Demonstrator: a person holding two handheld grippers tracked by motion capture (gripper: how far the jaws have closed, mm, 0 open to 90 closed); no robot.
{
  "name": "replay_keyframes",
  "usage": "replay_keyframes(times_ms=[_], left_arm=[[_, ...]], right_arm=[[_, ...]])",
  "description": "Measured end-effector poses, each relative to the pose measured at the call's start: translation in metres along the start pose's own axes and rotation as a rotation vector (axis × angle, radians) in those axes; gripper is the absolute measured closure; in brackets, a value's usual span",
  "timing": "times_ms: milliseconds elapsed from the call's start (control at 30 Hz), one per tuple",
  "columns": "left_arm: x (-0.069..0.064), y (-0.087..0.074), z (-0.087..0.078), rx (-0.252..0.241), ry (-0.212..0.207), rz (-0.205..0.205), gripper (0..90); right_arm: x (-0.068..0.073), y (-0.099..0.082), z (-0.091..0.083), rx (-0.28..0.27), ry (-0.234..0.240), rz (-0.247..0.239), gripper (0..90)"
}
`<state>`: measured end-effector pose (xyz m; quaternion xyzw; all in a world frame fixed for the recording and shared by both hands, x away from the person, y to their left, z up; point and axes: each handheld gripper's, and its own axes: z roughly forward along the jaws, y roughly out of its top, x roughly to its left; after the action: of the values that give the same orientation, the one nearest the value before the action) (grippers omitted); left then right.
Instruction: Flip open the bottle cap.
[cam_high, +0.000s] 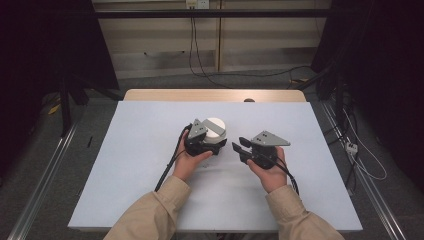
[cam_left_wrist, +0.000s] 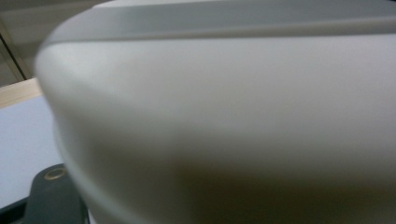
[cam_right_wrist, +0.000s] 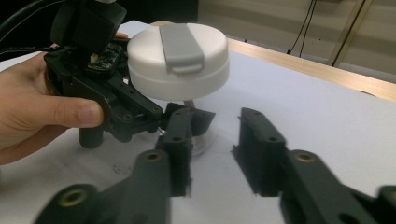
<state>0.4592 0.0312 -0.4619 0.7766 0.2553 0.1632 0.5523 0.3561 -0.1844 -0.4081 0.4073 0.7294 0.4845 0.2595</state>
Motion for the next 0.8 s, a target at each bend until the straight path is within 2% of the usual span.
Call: replay_keyframes(times_ms=[100, 267, 400, 800], left_arm=[[0.000, 0.000, 0.000, 0.001, -0.002, -0.003, 18.5], [0.000, 0.000, 0.000, 0.002, -0.002, -0.002, 18.5], [0.000, 0.000, 0.000, 0.002, -0.001, -0.001, 18.5], [0.000, 0.000, 0.000, 0.003, -0.001, -0.001, 18.5]], right_arm=[[0.000, 0.003, 0.003, 0.007, 0.014, 0.001, 81.9], [0.000, 0.008, 0.009, 0.020, 0.036, 0.008, 89.9], [0.002, 0.009, 0.015, 0.032, 0.052, 0.001, 90.0], [0.006, 0.017, 0.030, 0.046, 0.052, -0.011, 90.0]])
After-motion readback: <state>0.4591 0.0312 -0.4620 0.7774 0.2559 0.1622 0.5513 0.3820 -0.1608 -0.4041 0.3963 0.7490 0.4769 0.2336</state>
